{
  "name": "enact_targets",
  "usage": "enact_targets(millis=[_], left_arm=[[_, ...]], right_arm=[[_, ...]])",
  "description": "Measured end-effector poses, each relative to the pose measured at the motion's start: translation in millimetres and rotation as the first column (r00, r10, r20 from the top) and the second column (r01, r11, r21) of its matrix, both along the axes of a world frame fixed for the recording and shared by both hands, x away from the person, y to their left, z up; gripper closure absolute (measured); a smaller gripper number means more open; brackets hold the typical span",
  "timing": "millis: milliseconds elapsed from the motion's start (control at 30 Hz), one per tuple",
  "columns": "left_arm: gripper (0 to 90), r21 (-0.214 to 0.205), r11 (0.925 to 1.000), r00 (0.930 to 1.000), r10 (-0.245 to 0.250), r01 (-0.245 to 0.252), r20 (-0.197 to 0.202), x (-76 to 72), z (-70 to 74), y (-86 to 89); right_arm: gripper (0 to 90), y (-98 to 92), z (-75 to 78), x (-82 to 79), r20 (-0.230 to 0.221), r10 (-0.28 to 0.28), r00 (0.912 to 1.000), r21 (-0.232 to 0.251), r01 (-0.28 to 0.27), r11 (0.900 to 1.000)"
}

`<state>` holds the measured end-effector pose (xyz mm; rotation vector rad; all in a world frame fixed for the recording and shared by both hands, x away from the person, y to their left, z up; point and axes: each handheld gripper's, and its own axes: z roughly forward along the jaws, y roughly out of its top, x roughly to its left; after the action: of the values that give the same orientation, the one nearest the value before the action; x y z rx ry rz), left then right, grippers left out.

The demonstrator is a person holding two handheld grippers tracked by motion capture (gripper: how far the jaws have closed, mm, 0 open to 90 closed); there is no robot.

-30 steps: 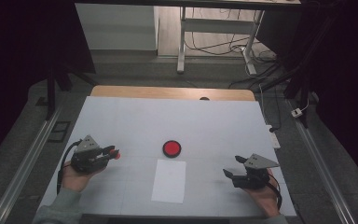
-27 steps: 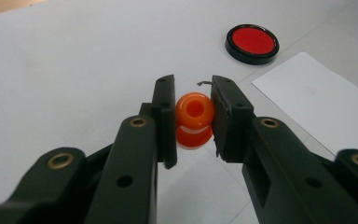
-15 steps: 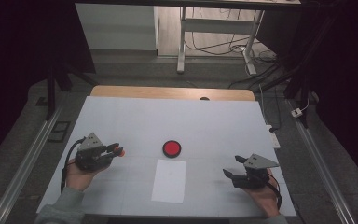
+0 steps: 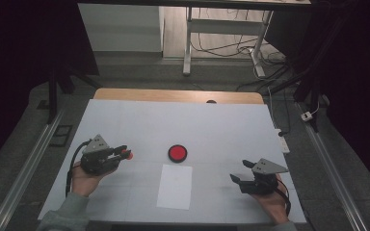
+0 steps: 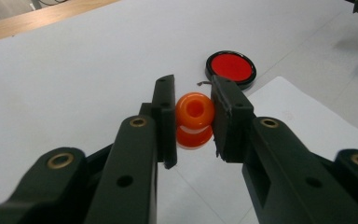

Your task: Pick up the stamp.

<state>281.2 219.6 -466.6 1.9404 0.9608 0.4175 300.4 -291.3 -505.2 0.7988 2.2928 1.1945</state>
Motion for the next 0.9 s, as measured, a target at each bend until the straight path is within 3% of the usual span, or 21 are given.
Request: enact_targets(millis=[900], left_arm=[[72.1,-0.038,0.9979,0.9984,-0.052,0.052,0.022,5.7,10.0,-21.0]], right_arm=[[26.6,6.5,1.5,-1.3,0.011,0.019,0.9998,0.016,-0.019,0.9997]])
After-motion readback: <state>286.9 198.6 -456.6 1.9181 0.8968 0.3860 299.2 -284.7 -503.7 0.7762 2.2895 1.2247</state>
